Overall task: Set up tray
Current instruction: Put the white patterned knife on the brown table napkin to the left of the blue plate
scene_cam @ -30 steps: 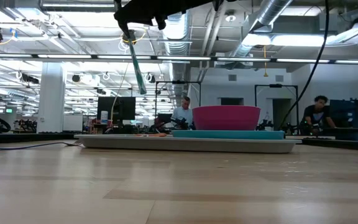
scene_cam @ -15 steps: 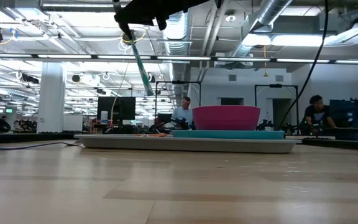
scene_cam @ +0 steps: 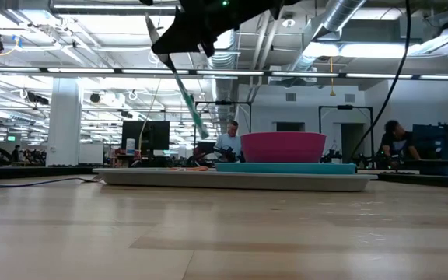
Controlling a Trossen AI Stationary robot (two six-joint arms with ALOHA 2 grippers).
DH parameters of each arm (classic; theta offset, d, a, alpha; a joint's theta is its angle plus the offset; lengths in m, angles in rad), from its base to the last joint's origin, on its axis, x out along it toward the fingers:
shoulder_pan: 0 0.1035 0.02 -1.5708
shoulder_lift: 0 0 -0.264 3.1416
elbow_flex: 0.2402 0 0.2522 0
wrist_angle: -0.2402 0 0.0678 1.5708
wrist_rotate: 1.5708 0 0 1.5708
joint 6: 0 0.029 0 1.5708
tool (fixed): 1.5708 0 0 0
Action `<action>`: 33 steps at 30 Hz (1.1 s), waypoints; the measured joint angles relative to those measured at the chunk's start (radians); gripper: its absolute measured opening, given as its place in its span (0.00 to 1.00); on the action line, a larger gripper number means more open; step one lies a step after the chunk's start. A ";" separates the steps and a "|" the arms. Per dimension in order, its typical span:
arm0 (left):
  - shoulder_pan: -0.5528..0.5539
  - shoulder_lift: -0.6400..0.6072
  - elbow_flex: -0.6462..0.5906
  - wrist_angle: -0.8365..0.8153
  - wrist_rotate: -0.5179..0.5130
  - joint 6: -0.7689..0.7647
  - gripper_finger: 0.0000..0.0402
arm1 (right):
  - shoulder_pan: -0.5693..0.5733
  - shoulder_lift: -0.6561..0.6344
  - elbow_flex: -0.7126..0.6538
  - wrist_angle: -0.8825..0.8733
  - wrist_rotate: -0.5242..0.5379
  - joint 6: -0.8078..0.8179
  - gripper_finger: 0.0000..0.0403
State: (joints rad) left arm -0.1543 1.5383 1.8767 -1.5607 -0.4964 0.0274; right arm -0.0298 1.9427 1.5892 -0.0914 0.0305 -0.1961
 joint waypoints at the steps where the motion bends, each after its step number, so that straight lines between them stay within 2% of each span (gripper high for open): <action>1: 0.000 -0.001 0.001 -0.004 -0.028 -0.012 0.27 | -0.004 0.000 0.000 0.001 -0.001 0.033 0.00; 9: 0.001 -0.003 0.094 -0.006 -0.177 -0.025 0.27 | -0.064 -0.003 -0.008 0.053 -0.019 0.270 0.00; 14: 0.000 -0.005 0.220 -0.007 -0.333 0.028 0.26 | -0.140 0.004 -0.008 0.122 -0.188 0.369 0.00; 17: 0.001 -0.007 0.297 -0.008 -0.401 0.031 0.25 | -0.182 0.034 -0.010 0.095 -0.211 0.455 0.00; 22: 0.001 -0.006 0.351 -0.008 -0.400 0.025 0.25 | -0.242 0.149 -0.009 0.203 -0.213 0.583 0.00; 28: 0.001 -0.010 0.350 -0.010 -0.368 0.031 0.24 | -0.301 0.256 -0.008 0.371 -0.213 0.833 0.00; 33: 0.001 -0.009 0.350 -0.010 -0.330 0.032 0.24 | -0.309 0.299 -0.009 0.385 -0.199 0.885 0.00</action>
State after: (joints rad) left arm -0.1535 1.5295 2.2265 -1.5707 -0.8260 0.0593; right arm -0.3388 2.2421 1.5803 0.2932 -0.1681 0.6890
